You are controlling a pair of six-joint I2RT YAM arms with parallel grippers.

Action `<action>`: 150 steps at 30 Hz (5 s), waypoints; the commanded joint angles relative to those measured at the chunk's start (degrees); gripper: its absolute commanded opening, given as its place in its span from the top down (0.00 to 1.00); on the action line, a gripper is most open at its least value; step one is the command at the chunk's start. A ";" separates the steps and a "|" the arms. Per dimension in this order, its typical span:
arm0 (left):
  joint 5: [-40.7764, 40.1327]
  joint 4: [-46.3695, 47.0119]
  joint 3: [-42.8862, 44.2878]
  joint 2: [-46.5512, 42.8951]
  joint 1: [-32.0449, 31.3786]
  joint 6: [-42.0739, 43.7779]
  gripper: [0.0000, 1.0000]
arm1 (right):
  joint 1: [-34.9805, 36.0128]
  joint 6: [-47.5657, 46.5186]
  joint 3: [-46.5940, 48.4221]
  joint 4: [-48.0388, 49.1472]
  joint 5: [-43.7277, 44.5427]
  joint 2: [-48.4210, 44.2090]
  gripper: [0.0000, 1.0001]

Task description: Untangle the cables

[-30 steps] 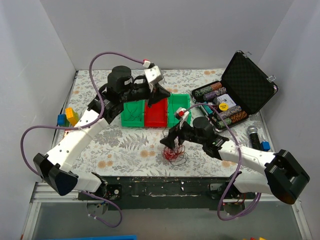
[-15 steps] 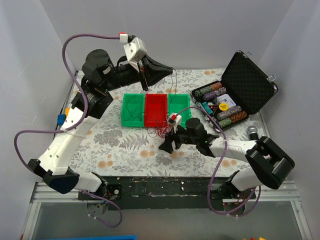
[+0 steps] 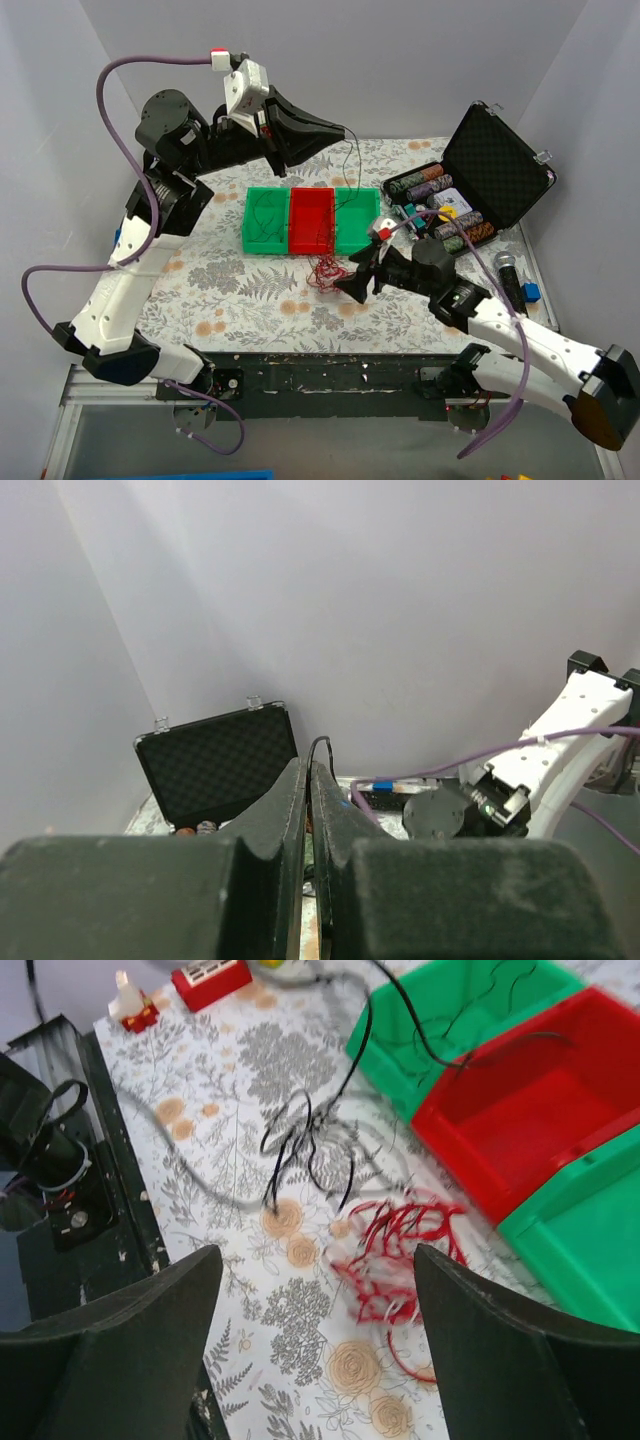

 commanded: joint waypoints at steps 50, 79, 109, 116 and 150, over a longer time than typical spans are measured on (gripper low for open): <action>-17.28 18.77 21.89 4.23 -1.24 15.19 1.00 | 6.58 -0.32 1.93 14.84 3.13 29.46 0.54; -52.34 35.30 -30.37 -14.22 -1.32 28.31 1.00 | 6.67 -2.25 -2.11 4.73 4.10 12.51 0.68; -61.77 25.20 -34.62 -11.15 8.25 4.49 1.00 | 6.67 -0.84 -4.40 6.39 4.98 13.11 0.73; -59.22 28.19 -40.59 -10.10 12.38 2.56 1.00 | 6.67 -0.49 -4.04 6.13 5.24 13.29 0.74; -46.83 29.86 -36.46 -1.83 11.25 -1.50 1.00 | 6.67 0.39 -5.01 6.22 7.96 12.50 0.74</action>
